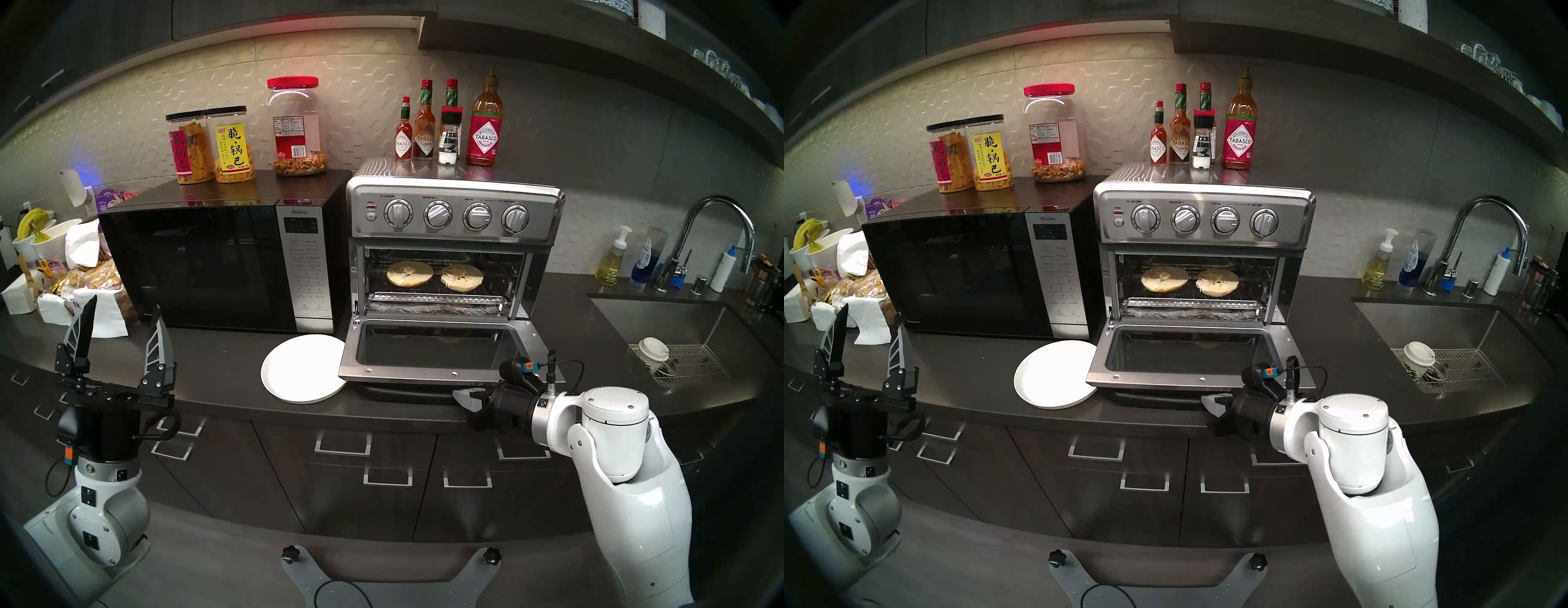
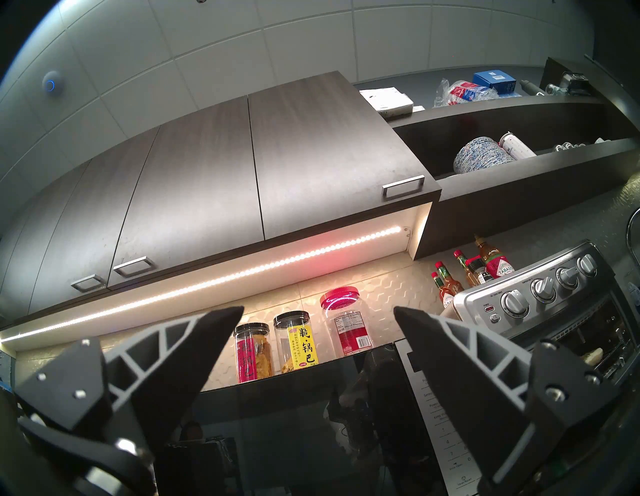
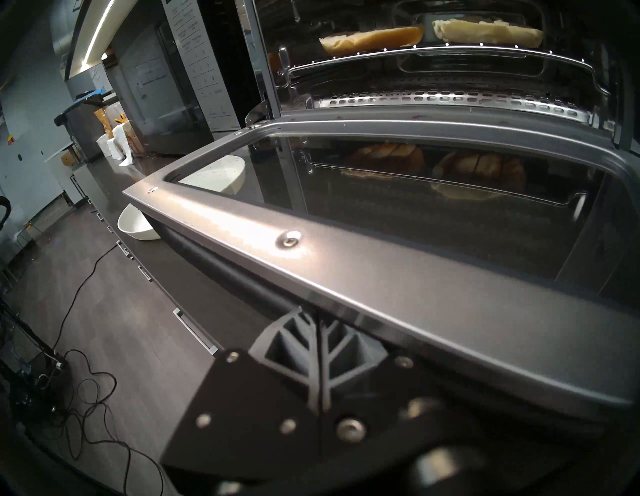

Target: Open the oven and place the bagel inside on the rack

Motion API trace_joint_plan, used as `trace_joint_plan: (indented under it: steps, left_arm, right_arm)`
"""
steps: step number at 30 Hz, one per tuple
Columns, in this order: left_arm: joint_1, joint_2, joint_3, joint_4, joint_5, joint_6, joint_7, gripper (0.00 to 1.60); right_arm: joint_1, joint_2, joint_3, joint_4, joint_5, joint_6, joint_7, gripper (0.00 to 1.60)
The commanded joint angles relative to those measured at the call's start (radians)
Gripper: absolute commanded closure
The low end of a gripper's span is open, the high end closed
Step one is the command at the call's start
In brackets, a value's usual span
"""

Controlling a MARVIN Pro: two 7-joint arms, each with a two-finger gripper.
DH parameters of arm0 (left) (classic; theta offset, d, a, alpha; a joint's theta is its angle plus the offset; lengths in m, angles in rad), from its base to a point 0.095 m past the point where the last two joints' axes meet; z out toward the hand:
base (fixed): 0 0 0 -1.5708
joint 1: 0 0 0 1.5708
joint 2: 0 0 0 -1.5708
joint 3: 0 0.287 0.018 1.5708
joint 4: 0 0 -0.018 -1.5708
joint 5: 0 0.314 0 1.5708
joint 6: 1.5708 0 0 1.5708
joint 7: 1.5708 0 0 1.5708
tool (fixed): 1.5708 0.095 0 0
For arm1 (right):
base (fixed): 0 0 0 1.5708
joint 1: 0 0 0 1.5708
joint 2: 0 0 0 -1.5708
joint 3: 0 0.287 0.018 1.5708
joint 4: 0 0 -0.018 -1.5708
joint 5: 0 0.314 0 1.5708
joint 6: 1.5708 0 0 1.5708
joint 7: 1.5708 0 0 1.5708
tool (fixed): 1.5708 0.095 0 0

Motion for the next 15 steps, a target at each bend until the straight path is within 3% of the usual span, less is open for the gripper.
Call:
trace_joint_plan:
  steps: [1,15]
  left_arm:
    - [-0.001,0.001,-0.006,-0.020,0.003,0.000,-0.001,0.00]
    - [-0.002,0.004,-0.004,-0.018,0.005,-0.001,0.003,0.00]
  right_arm:
    - [0.051,-0.025,-0.017,0.024,-0.007,-0.027,-0.018,1.60]
    - [0.122,-0.028,-0.024,0.004,-0.012,0.010,-0.024,1.60]
